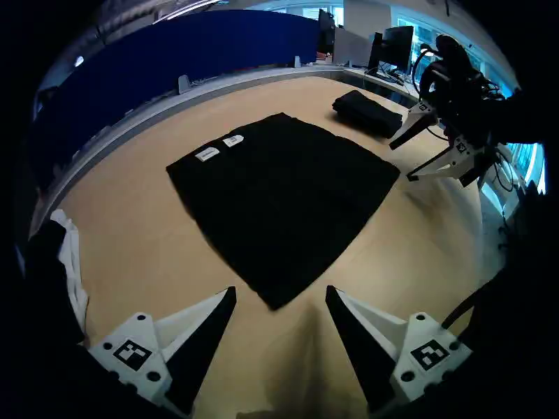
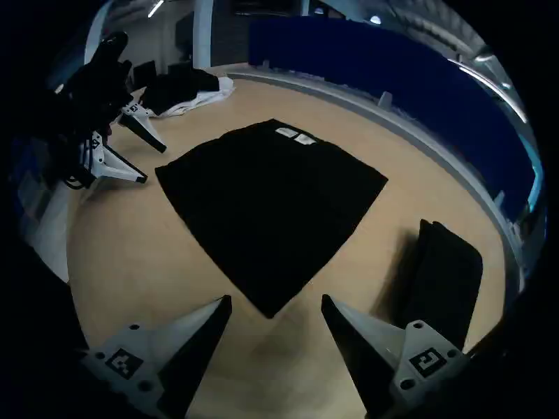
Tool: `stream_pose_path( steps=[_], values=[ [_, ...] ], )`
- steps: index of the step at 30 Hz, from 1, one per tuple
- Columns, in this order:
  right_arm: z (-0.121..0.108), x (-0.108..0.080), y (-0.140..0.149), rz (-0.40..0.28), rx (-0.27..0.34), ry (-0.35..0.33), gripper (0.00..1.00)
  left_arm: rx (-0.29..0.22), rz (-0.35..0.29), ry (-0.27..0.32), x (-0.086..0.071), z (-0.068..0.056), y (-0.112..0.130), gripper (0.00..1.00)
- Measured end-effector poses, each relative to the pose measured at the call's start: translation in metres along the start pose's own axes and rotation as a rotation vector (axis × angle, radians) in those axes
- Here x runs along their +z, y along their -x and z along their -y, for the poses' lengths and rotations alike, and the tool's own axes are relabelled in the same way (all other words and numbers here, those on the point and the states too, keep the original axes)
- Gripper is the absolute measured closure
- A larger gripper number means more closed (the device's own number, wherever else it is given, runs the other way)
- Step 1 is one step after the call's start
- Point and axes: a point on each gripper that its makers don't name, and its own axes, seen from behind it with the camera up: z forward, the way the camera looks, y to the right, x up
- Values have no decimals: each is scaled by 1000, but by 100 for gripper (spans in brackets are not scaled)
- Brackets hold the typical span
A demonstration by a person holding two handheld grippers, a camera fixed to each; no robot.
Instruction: Fold towel
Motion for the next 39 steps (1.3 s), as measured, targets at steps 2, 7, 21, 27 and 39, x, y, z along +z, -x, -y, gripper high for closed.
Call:
stream_pose_path(
  steps=[2,7,21,27,39],
  values=[
    [0,3,3,4,6,-2,1,-11,7,6,2,-1,2,5],
    [0,8,9,17,23,-4,5,-24,21,24,7,-5,9,5],
    [6,13,12,25,65,-30,33,-37,27,-11,9,0,12,22],
    [2,12,12,29,88,-19,55,-35,43,-23,8,6,14,35],
    [0,12,12,36,121,-15,75,-28,62,-42,8,8,14,63]
  ],
)
